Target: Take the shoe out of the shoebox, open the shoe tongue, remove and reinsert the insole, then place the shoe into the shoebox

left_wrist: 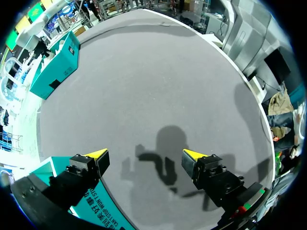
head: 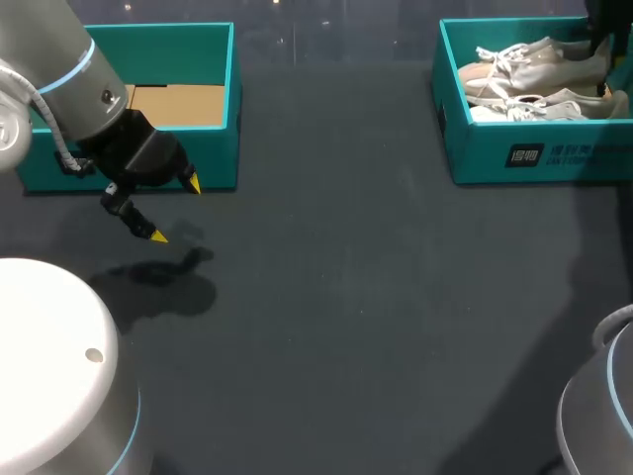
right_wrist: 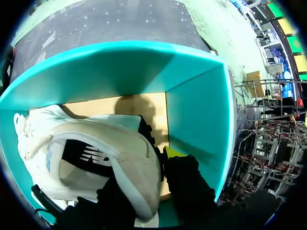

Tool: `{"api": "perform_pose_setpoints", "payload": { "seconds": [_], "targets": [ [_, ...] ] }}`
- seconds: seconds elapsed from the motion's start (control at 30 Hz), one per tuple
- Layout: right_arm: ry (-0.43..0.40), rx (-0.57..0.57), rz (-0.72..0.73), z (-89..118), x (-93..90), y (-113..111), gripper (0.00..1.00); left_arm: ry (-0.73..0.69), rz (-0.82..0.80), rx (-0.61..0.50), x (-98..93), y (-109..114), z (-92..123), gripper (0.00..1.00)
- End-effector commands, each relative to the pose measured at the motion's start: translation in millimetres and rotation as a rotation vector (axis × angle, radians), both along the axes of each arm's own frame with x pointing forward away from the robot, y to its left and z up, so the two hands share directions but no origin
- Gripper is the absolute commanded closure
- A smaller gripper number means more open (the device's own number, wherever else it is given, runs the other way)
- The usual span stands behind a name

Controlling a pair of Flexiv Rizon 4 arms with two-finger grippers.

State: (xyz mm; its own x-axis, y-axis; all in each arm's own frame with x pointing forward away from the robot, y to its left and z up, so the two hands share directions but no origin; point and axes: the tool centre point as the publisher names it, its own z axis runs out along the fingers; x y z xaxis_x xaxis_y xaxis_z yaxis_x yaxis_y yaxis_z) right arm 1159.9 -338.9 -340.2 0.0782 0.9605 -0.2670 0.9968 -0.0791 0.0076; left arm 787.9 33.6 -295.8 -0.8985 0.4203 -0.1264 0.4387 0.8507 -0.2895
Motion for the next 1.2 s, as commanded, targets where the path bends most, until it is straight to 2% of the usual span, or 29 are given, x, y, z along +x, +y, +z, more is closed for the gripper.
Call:
{"api": "perform_pose_setpoints", "payload": {
  "seconds": [0.03,0.7,0.77,0.87,1.2],
  "targets": [
    [0.005,0.02,0.0,-7.6,3.5,-4.4,1.0,-0.002,0.0,0.001,-1.1,0.6,0.5,0.0],
    [0.021,0.041,0.024,-17.9,-0.3,7.1,1.0,-0.002,0.0,0.001,-1.1,0.6,0.5,0.0],
    [0.024,0.041,0.023,-18.5,-0.5,6.8,0.81,-0.002,0.0,0.001,-1.1,0.6,0.5,0.0],
    [0.026,0.042,0.022,-19.0,-0.5,6.1,0.69,-0.002,0.0,0.001,-1.1,0.6,0.5,0.0],
    [0.025,0.048,0.026,-16.8,-1.6,4.7,0.59,-0.002,0.0,0.001,-1.1,0.6,0.5,0.0]
  ]
}}
